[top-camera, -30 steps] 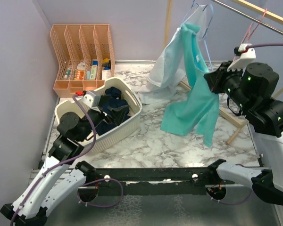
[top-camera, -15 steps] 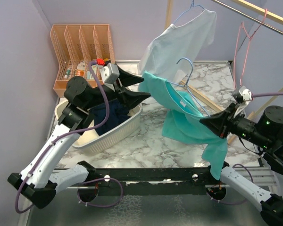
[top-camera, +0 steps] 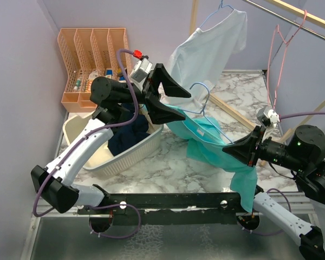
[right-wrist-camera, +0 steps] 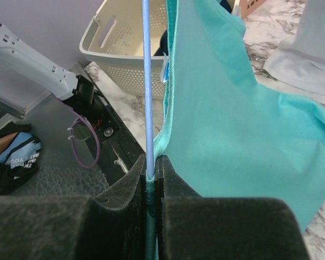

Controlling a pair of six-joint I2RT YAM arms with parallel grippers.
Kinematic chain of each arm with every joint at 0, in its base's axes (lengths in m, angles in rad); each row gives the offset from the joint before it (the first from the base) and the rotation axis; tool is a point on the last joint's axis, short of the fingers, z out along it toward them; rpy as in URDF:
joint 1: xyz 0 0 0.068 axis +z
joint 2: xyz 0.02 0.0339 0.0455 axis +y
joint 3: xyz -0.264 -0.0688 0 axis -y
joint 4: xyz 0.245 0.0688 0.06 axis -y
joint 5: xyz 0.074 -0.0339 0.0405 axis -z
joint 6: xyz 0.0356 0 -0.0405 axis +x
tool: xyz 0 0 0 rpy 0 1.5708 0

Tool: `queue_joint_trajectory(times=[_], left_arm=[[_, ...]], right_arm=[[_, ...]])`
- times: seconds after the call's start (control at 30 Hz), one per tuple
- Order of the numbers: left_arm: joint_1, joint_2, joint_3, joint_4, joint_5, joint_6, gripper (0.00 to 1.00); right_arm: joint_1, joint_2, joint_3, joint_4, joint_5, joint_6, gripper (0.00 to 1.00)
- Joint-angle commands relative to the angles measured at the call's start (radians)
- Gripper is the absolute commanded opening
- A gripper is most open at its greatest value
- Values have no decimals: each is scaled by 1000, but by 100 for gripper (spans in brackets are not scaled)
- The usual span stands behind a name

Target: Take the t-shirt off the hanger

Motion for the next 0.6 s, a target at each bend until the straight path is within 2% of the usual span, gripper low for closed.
queue_joint_trajectory(times=[0.0, 0.3, 0.4, 0.47, 0.57], left_arm=[[-42, 48, 67, 134, 89, -101, 80], [-89, 112, 57, 121, 108, -116, 77], [-103, 129, 68, 123, 101, -116, 73], [-114, 143, 78, 128, 92, -116, 66], [-131, 171, 96, 137, 90, -126, 41]], right_arm=[[4, 7, -21, 131, -115, -2, 1], [4, 35, -13, 185, -103, -11, 1], [4, 33, -31, 191, -107, -8, 1], [4, 28, -53, 194, -111, -5, 1], [4, 16, -85, 197, -108, 2, 1]])
